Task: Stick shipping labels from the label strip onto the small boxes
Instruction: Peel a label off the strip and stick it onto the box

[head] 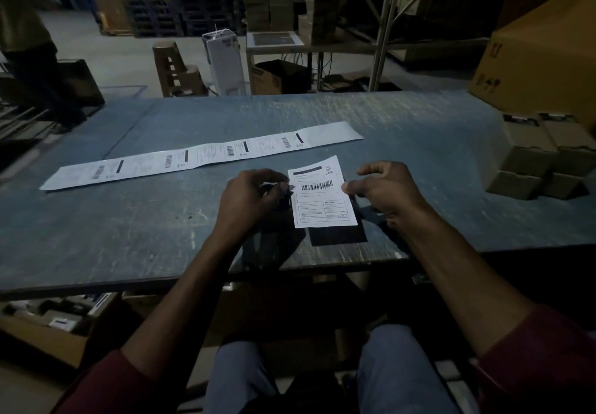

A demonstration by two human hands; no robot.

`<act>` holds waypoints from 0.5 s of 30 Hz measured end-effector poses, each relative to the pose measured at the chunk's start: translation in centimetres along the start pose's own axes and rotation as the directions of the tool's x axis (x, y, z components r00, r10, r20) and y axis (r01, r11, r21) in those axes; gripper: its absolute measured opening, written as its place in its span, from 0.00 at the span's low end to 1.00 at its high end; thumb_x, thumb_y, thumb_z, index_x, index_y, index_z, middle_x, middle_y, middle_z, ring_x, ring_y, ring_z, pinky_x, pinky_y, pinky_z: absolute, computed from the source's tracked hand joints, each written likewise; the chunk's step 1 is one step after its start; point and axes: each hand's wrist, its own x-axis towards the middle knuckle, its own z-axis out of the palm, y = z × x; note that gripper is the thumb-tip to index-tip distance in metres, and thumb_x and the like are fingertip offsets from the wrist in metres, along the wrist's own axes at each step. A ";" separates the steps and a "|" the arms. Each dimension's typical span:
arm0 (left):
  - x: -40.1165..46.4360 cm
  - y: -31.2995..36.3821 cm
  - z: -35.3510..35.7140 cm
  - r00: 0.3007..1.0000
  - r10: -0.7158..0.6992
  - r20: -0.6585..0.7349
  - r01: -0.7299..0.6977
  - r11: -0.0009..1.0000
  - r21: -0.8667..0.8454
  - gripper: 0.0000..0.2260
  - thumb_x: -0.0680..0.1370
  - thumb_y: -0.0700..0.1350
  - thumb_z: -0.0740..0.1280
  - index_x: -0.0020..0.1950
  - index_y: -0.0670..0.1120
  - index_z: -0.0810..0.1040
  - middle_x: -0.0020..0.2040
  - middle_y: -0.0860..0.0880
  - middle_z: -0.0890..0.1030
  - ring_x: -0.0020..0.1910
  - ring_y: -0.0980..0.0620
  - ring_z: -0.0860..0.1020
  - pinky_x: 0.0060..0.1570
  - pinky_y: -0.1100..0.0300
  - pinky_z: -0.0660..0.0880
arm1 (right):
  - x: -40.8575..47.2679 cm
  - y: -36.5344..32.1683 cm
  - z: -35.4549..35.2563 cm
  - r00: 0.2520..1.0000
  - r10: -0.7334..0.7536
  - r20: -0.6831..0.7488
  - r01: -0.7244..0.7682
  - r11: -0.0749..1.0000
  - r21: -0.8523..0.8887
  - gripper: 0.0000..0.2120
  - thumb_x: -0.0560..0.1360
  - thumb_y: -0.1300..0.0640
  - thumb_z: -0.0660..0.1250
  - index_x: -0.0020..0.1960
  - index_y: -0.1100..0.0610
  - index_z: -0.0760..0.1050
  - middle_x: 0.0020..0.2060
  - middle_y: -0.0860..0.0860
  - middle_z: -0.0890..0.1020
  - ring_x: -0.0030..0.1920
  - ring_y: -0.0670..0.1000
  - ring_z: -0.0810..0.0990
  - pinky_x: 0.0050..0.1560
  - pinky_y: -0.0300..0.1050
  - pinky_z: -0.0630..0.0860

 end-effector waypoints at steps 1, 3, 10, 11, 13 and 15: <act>0.0 0.0 0.0 1.000 0.010 0.000 -0.010 1.000 -0.002 0.06 0.79 0.48 0.73 0.54 0.52 0.88 0.51 0.52 0.88 0.51 0.53 0.85 0.51 0.56 0.79 | 0.1 0.0 0.0 1.000 -0.004 0.001 0.004 1.000 -0.017 0.15 0.69 0.67 0.80 0.48 0.57 0.78 0.43 0.56 0.83 0.39 0.51 0.81 0.27 0.35 0.72; -0.1 0.2 0.1 0.999 0.047 0.003 -0.047 0.999 0.008 0.09 0.78 0.53 0.72 0.55 0.53 0.88 0.52 0.51 0.87 0.51 0.52 0.85 0.50 0.56 0.78 | 0.3 -0.1 -0.1 1.000 -0.005 0.006 0.006 0.999 -0.039 0.14 0.69 0.67 0.80 0.47 0.58 0.78 0.42 0.56 0.83 0.39 0.51 0.80 0.24 0.33 0.70; 0.1 -0.4 1.0 0.988 0.127 0.086 -0.134 0.988 0.074 0.23 0.74 0.69 0.62 0.59 0.59 0.87 0.66 0.48 0.83 0.63 0.49 0.82 0.59 0.46 0.79 | 1.0 -0.4 -0.2 1.000 -0.007 0.001 0.007 0.996 -0.090 0.15 0.66 0.67 0.82 0.46 0.60 0.80 0.35 0.53 0.81 0.31 0.47 0.77 0.22 0.32 0.69; 0.0 -0.7 1.1 0.987 0.132 0.087 -0.139 0.987 0.078 0.23 0.74 0.70 0.62 0.59 0.60 0.87 0.67 0.48 0.83 0.65 0.49 0.81 0.60 0.46 0.79 | 1.2 -0.2 -0.2 1.000 -0.013 -0.010 0.012 0.994 -0.112 0.15 0.64 0.65 0.83 0.44 0.59 0.80 0.36 0.53 0.82 0.31 0.48 0.77 0.26 0.34 0.70; -0.1 -1.0 1.2 0.987 0.133 0.085 -0.139 0.988 0.073 0.20 0.76 0.67 0.64 0.60 0.60 0.86 0.68 0.46 0.82 0.66 0.49 0.81 0.60 0.45 0.79 | 1.4 0.1 -0.3 0.998 -0.048 -0.046 0.039 0.984 -0.172 0.15 0.62 0.60 0.85 0.40 0.56 0.80 0.37 0.52 0.84 0.33 0.49 0.80 0.34 0.40 0.74; -0.2 -1.1 1.3 0.987 0.134 0.086 -0.138 0.989 0.048 0.18 0.77 0.64 0.66 0.60 0.59 0.87 0.68 0.45 0.82 0.66 0.49 0.81 0.60 0.46 0.80 | 1.4 0.3 -0.3 0.993 -0.097 -0.067 0.076 0.962 -0.261 0.15 0.62 0.56 0.86 0.38 0.53 0.80 0.36 0.48 0.85 0.34 0.49 0.81 0.37 0.42 0.75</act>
